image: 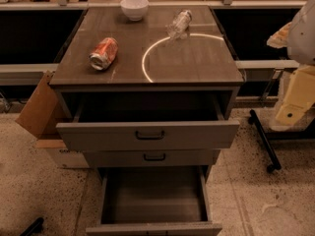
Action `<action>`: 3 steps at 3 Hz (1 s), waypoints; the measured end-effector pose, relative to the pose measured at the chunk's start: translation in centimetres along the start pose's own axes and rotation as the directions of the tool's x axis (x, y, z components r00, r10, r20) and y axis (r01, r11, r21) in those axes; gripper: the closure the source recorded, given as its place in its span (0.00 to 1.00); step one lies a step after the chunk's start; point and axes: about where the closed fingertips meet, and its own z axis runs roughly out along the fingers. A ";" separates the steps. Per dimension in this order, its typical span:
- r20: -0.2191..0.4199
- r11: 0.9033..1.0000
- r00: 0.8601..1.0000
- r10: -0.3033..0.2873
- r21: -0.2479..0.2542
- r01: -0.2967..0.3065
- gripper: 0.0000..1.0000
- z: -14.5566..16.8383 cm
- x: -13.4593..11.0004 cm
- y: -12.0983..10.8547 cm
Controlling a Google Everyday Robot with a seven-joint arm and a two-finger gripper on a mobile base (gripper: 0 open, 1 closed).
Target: Close bottom drawer
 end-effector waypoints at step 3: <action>0.052 0.965 0.991 0.126 -0.239 -0.110 0.00 9.2 -1.0 4.8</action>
Offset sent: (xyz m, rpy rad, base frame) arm -0.0064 0.0306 -0.0979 0.1969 0.2196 -0.0658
